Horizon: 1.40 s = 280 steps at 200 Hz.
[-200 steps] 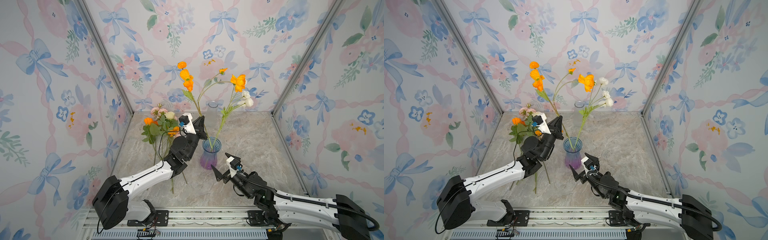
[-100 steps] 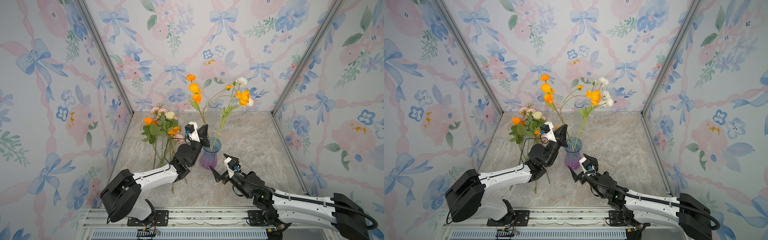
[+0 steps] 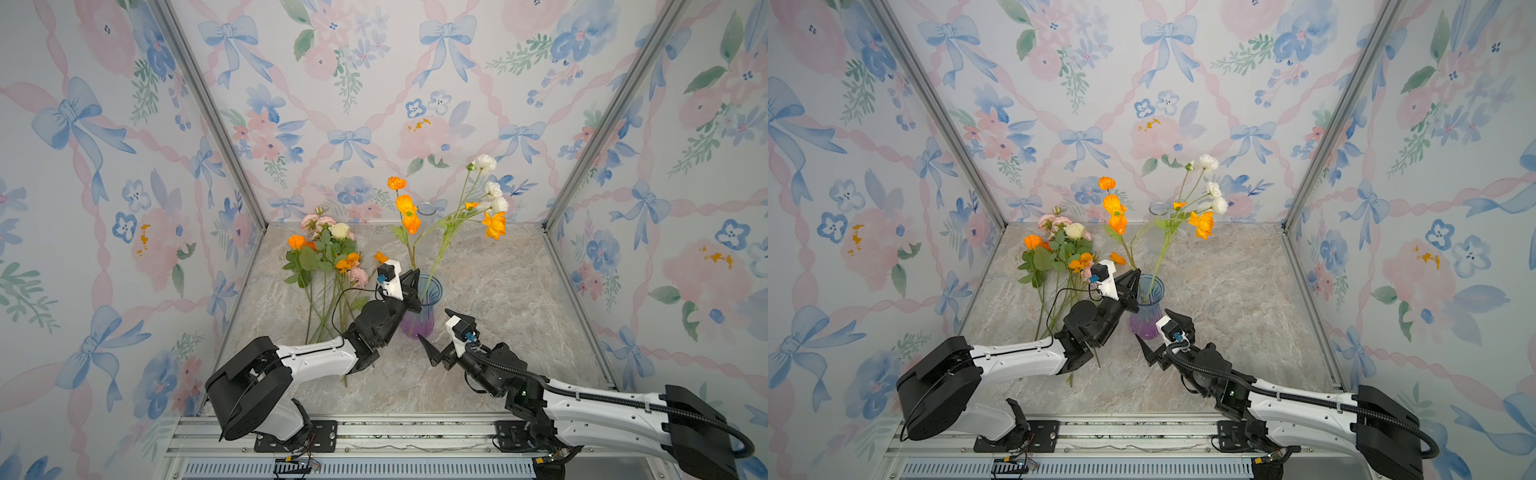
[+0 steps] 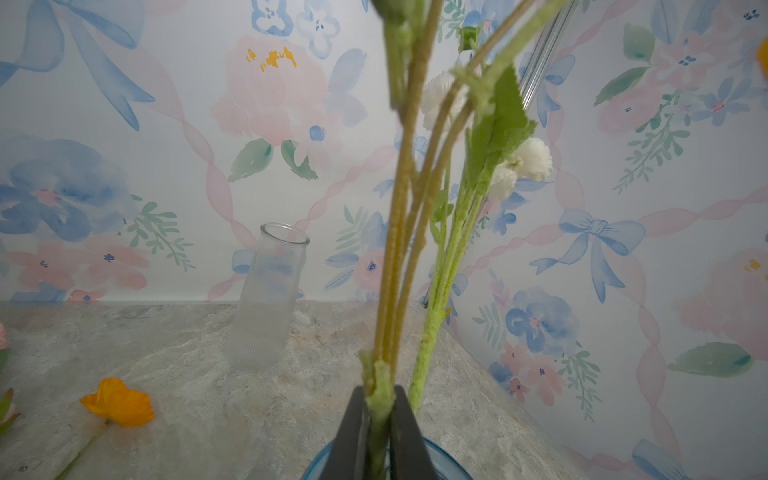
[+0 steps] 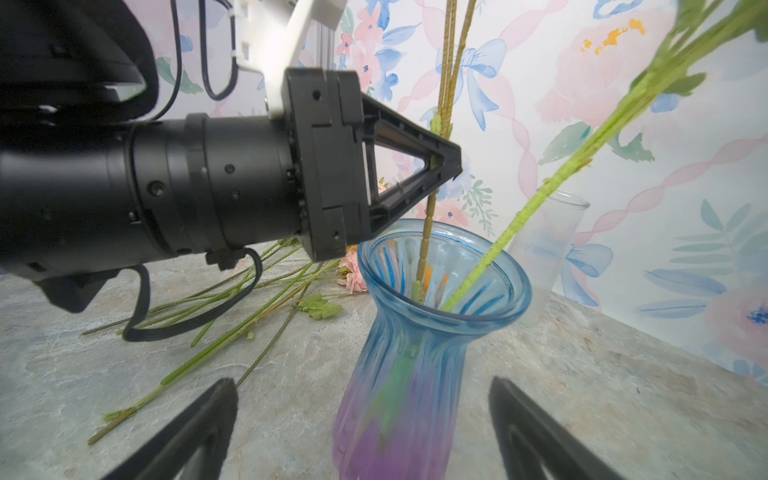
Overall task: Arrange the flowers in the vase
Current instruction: 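Carry the orange poppies over the vase and lower stems inside with left gripper, then open the left gripper and move it back down to the flower pile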
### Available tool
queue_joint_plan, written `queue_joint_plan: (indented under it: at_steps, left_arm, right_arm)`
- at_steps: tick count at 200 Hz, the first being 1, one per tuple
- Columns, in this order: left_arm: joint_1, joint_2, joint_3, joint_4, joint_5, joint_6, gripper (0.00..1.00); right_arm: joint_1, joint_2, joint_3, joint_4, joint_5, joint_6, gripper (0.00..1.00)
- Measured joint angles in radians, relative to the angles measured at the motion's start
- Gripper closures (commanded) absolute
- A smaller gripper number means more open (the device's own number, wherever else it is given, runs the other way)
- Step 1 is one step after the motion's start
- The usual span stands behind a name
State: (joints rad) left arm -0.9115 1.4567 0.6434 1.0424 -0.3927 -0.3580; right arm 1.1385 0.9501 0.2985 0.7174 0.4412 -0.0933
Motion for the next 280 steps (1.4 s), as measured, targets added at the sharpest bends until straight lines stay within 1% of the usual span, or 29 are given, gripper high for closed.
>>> queue_joint_plan:
  at_steps: [16, 59, 98, 117, 123, 128, 142, 162, 177, 197, 224, 245, 265, 280]
  left_arm:
    - [-0.009, 0.002, -0.006, 0.006, -0.001, -0.007, 0.86]
    - [-0.023, 0.002, -0.013, 0.019, 0.000, -0.020, 0.76]
    - [-0.024, 0.002, -0.014, 0.023, 0.000, -0.021, 0.72]
    - [-0.024, -0.002, -0.024, 0.029, -0.001, -0.021, 0.66]
    - [-0.024, -0.005, -0.029, 0.030, -0.001, -0.021, 0.62]
    - [-0.024, -0.010, -0.035, 0.028, 0.000, -0.022, 0.59]
    - [-0.024, -0.032, -0.056, 0.019, -0.003, -0.023, 0.55]
    - [-0.024, -0.079, -0.086, -0.005, -0.004, -0.020, 0.53]
    - [-0.024, -0.122, -0.102, -0.023, -0.004, -0.017, 0.49]
    - [-0.024, -0.191, -0.119, -0.053, -0.004, -0.007, 0.48]
    - [-0.022, -0.292, -0.121, -0.150, -0.021, 0.007, 0.48]
    - [0.006, -0.370, -0.104, -0.304, -0.065, 0.004, 0.49]
    - [0.076, -0.422, -0.060, -0.508, -0.108, -0.035, 0.49]
    - [0.167, -0.446, -0.022, -0.667, -0.109, -0.082, 0.50]
  right_arm:
    - [0.000, 0.005, 0.000, -0.001, -0.003, 0.000, 0.03]
    - [0.000, 0.015, 0.000, -0.005, -0.016, 0.000, 0.03]
    - [0.000, 0.019, 0.000, -0.006, -0.022, 0.000, 0.03]
    - [0.000, 0.019, 0.000, -0.006, -0.023, 0.000, 0.03]
    - [0.000, 0.019, 0.000, -0.006, -0.022, 0.000, 0.03]
    - [0.000, 0.019, 0.000, -0.006, -0.022, 0.000, 0.03]
    - [0.000, 0.019, 0.000, -0.006, -0.023, 0.000, 0.03]
    - [0.000, 0.019, 0.000, -0.006, -0.023, 0.000, 0.03]
    - [0.000, 0.019, 0.000, -0.006, -0.023, 0.000, 0.03]
    - [0.000, 0.019, 0.000, -0.006, -0.023, 0.000, 0.03]
    - [0.000, 0.018, 0.000, -0.006, -0.022, 0.001, 0.03]
    - [0.000, 0.006, 0.000, -0.009, -0.022, 0.005, 0.03]
    - [0.000, -0.001, 0.001, -0.010, -0.026, 0.008, 0.03]
    - [0.001, 0.008, 0.004, -0.010, -0.042, 0.008, 0.03]
